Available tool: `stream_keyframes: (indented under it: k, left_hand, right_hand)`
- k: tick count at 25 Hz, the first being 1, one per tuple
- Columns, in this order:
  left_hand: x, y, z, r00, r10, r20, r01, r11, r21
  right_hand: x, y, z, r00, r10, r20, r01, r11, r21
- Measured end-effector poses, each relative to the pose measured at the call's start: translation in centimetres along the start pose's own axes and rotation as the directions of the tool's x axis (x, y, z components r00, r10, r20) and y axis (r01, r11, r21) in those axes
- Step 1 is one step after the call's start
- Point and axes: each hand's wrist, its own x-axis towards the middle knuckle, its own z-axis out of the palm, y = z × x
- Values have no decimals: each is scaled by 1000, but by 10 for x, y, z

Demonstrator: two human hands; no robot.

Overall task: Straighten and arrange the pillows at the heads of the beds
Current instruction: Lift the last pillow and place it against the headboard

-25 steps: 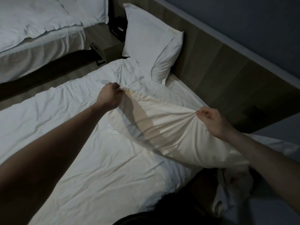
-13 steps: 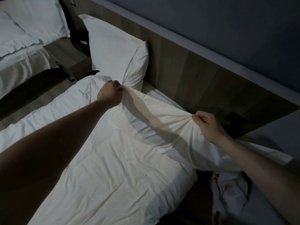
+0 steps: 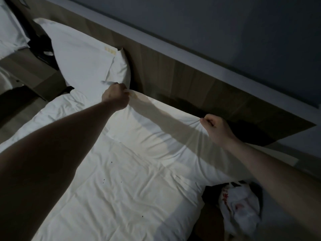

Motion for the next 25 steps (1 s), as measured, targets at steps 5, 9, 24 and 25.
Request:
stream_keyframes:
  k: [5,9,24,25]
  left_hand:
    - [53,34,4,999,29,-32,-28,999,23]
    - [87,58,19,998,45,-51,-44,999,19]
    - [134,95,64,986,158,-62,-158,987,7]
    - [127,96,72,984,177,-35,-177,984,2]
  right_hand:
    - [43,8,-25,999,-16,-39,15,999,-40]
    - [63,24,-33,993,-33,-114,28,998,-49]
    - [92,68,-33,938,-84,-335,-35,942,-333]
    - [87,74,-33,940,-66,-334,-62,932,-357]
